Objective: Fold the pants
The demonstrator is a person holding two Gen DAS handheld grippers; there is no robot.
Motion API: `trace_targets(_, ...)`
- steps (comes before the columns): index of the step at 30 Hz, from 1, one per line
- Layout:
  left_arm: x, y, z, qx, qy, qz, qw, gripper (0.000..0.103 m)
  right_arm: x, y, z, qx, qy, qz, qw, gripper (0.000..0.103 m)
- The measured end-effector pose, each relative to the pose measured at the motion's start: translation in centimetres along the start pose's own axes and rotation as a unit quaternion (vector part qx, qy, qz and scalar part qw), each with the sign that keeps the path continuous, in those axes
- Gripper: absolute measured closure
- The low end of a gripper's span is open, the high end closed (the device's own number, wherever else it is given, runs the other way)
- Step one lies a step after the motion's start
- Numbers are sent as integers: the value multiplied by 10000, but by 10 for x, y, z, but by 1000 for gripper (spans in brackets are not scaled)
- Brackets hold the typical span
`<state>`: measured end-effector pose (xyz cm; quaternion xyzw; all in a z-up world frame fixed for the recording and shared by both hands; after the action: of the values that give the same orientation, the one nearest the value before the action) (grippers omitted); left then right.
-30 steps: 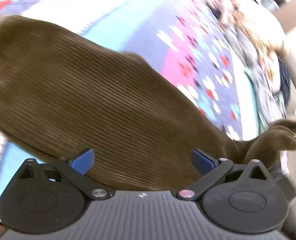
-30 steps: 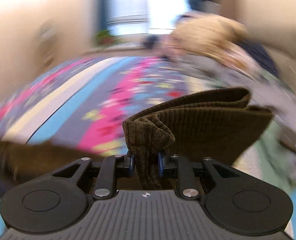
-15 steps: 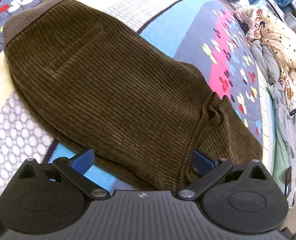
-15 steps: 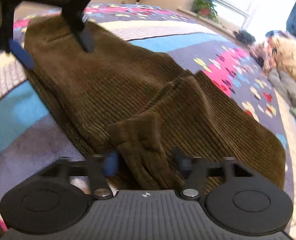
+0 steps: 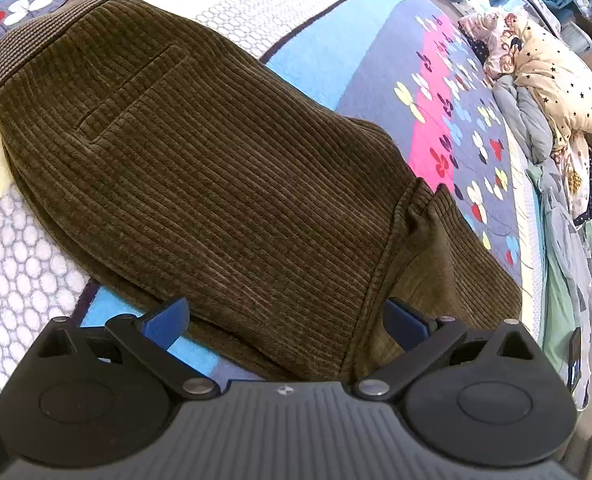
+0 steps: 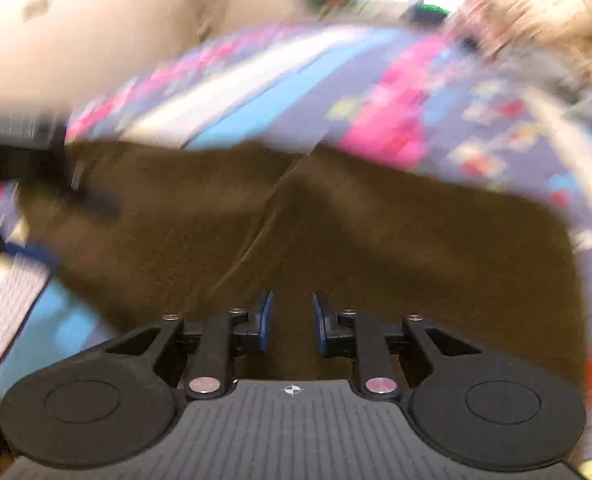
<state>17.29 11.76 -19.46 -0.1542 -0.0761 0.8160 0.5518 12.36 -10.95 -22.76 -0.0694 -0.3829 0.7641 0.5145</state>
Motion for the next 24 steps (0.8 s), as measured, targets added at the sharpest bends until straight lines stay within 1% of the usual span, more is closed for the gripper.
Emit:
trace_targets(1,0,0,-1,7,10,-21,10000,0,13,6,0,-67,150,496,9986,94)
trace_targets(2,0,1,-1,-3,0,-59,10000,0,21,10,0,-34,266,942,9952,95)
trace_targets(3,-1,1,-2,-27,-20,-119,9999,0,22,9,2,22,256,1068,9939,95)
trace_targets(4,-2,1,-3,-56,-37,-191,9998,0,18,3,7,28,139,927,9956,95)
trace_targets(5,-3,1,-3,-101,-52,-284,9995,0,11,-6,14,-33,-49,624,9980,95)
trace_targets(6,-5,2,-4,-144,-62,-349,9993,0,1,-18,23,-197,-206,295,9992,90)
trace_targets(8,-9,3,-4,-221,-19,-492,9985,0,-22,-42,36,-578,-82,-49,9983,85)
trace_targets(10,-16,5,-6,-234,59,-659,9975,0,-50,-70,36,-757,165,-248,9967,85)
trace_targets(11,-20,6,-6,-244,97,-769,9967,0,-62,-81,30,-747,255,-326,9963,85)
trace_targets(14,-34,11,-8,-346,94,-1142,9928,0,-88,-108,-7,-383,87,-529,9978,85)
trace_targets(16,-41,16,-9,-395,38,-1364,9899,0,-88,-116,-41,-94,-44,-520,9986,85)
trace_targets(18,-44,21,-11,-379,-19,-1519,9877,0,-85,-120,-73,117,114,-404,9990,85)
trace_targets(19,-45,24,-12,-352,-39,-1568,9870,0,-82,-121,-81,116,266,-292,9992,85)
trace_targets(20,-45,28,-13,-316,-50,-1610,9864,0,-76,-122,-80,54,363,-228,9991,84)
trace_targets(21,-46,31,-14,-289,-50,-1639,9860,0,-75,-123,-75,19,394,-268,9989,84)
trace_targets(22,-48,35,-14,-259,-41,-1678,9855,0,-76,-122,-67,-62,329,-392,9987,84)
trace_targets(23,-49,38,-15,-224,-38,-1731,9846,0,-77,-119,-53,-184,174,-582,9980,73)
trace_targets(24,-53,42,-16,-186,-42,-1797,9835,0,-83,-117,-40,-318,120,-759,9965,50)
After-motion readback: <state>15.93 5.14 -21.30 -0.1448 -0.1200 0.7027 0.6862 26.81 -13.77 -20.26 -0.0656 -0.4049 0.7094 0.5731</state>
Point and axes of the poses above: each gripper's, at about its wrist camera, not at the fingertips, and z roughly against the way its jaws point, x to its left, y to its underside, the point moved 5 cm from there along -z, roughly the way its jaws point, and after that the axes turned 14 degrees about -y, right-handed, at the moved point
